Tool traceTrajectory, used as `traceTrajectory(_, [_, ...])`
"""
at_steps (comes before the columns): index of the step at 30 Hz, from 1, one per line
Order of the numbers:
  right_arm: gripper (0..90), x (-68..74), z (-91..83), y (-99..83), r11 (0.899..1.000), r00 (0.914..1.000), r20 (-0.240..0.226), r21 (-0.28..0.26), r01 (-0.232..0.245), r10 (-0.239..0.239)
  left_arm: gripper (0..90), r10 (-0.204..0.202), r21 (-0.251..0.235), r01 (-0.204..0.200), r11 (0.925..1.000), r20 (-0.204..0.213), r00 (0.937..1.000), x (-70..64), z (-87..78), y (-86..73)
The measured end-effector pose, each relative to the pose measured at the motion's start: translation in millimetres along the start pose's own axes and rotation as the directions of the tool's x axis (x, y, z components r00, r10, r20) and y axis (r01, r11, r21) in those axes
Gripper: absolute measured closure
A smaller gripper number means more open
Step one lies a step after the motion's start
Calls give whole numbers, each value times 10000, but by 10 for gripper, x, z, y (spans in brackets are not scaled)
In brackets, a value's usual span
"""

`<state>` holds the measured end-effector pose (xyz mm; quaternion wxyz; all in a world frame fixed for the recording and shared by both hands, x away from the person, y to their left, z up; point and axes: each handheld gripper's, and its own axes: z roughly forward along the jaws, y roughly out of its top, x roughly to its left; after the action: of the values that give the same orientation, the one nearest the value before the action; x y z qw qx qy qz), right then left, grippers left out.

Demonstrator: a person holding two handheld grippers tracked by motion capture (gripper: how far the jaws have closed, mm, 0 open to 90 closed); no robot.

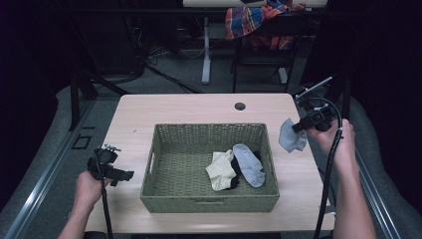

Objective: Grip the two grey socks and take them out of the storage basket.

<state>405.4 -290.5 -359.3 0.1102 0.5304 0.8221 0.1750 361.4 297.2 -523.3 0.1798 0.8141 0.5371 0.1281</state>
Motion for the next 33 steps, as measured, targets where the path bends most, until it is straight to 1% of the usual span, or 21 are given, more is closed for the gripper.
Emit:
traceTrajectory(1, [869, -28, 21, -10, 9999, 10000, -34, 120, -39, 39, 1, -31, -53, 31, 10000, -22, 10000, -4, 5, -1])
traceTrajectory(7, [870, -167, 183, -48, 9983, 9991, -115, 408, -409, 414, 1, -12, -25, 12, 10000, 6, 10000, -4, 4, 4])
traceTrajectory(13, [870, -256, 376, -78, 9951, 9979, -113, 775, -620, 630, 1, -23, -66, 23, 10000, 5, 10000, -6, 0, 4])
traceTrajectory(14, [870, -256, 376, -78, 9951, 9979, -113, 775, -620, 630, 1, -23, -66, 23, 10000, 5, 10000, -6, 0, 4])
traceTrajectory(15, [870, -284, 460, -92, 9931, 9973, -100, 928, -711, 724, 1, 22, -57, -22, 10000, -6, 10000, -4, -3, 6])
traceTrajectory(18, [870, -324, 558, -107, 9903, 9967, -167, 1158, -764, 788, 1, -4, -83, 4, 10000, -3, 10000, -4, -6, 8])
traceTrajectory(21, [869, -353, 663, -117, 9868, 9964, -85, 1393, -826, 846, 1, -10, -82, 10, 10000, -5, 10000, -4, -6, 8])
traceTrajectory(22, [870, -359, 708, -125, 9865, 9955, -142, 1363, -908, 936, 1, 11, -63, -11, 10000, -12, 10000, -3, -7, 9])
traceTrajectory(24, [869, -371, 770, -127, 9829, 9963, -101, 1644, -826, 854, 1, -4, -78, 4, 10000, -4, 10000, -4, -6, 8])
traceTrajectory(26, [870, -375, 804, -132, 9819, 9959, -139, 1691, -856, 892, 1, 20, -57, -20, 10000, -7, 10000, -2, -7, 9])
traceTrajectory(27, [869, -383, 872, -144, 9804, 9951, -205, 1744, -912, 962, 1, 4, -71, -4, 10000, -28, 10000, -6, -5, 8])
traceTrajectory(28, [869, -392, 886, -144, 9788, 9958, -193, 1870, -839, 890, 1, 6, -76, -6, 10000, -27, 10000, -7, -6, 8])
traceTrajectory(30, [869, -393, 937, -153, 9767, 9955, -211, 1965, -867, 926, 1, -5, -81, 5, 10000, -24, 10000, -9, -6, 8])
traceTrajectory(31, [869, -381, 975, -162, 9772, 9944, -188, 1879, -988, 1042, 1, 12, -60, -12, 10000, -20, 10000, -6, -4, 9])
traceTrajectory(33, [869, -381, 1014, -158, 9744, 9955, -256, 2083, -843, 916, 1, 8, -71, -8, 10000, -26, 10000, -6, -5, 8])
